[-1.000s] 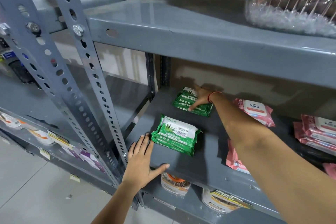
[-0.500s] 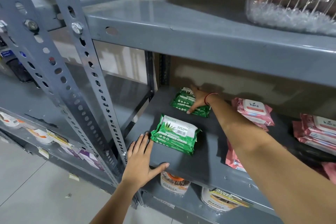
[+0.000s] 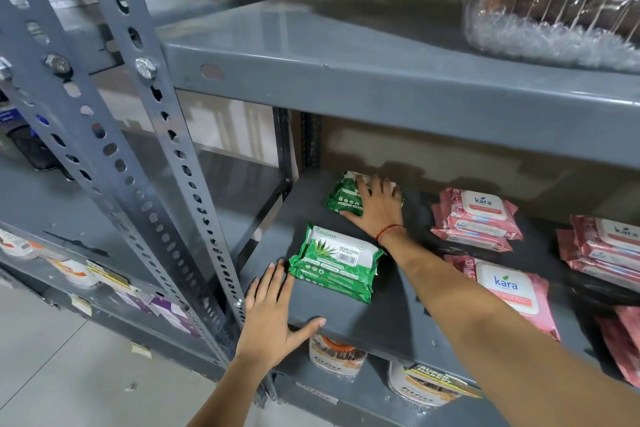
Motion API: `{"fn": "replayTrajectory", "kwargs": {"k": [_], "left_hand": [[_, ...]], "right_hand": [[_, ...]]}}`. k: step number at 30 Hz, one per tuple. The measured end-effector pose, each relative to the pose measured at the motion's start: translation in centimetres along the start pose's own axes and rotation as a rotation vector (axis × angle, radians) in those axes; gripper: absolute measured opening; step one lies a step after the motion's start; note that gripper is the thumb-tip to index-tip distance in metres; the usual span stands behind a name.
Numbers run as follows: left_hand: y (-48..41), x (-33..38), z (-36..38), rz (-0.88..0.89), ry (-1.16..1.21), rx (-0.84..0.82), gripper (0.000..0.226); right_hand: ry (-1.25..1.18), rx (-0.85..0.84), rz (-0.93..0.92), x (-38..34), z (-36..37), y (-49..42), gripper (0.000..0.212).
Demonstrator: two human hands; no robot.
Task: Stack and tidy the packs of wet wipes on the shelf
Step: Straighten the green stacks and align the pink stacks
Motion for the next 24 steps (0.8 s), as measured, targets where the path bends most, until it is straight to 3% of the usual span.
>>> {"fn": "replayTrajectory", "kwargs": {"k": [10,17,22,24], "left_hand": [[0.0,0.1,-0.3,0.008,0.028,0.031,0.098],[0.1,0.0,-0.3,0.005,0.033,0.023,0.107],[0.1,0.0,-0.1,0.015,0.070,0.000,0.108],[0.1,0.0,-0.1,0.019,0.077,-0.009,0.107]], "right_hand": [[-0.001,-0.032,0.001,-0.1,-0.8,-0.1,0.097],[-0.365,0.158,0.156,0.2,-7.8,5.1,0.098],[-0.296,0.349,-0.006,-6.1,-10.6,12.2,0.086],[-0.244,0.343,-0.054,-8.3,-9.9,14.2,0.085]]}}
Point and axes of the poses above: each hand's wrist, its own y-axis away from the middle knuckle, its own z-axis out of the palm, x = y × z, the point moved 8 cm from there along -y, towards the middle knuckle, and after that the axes turned 2 degrees about y, right-handed, at the moved point
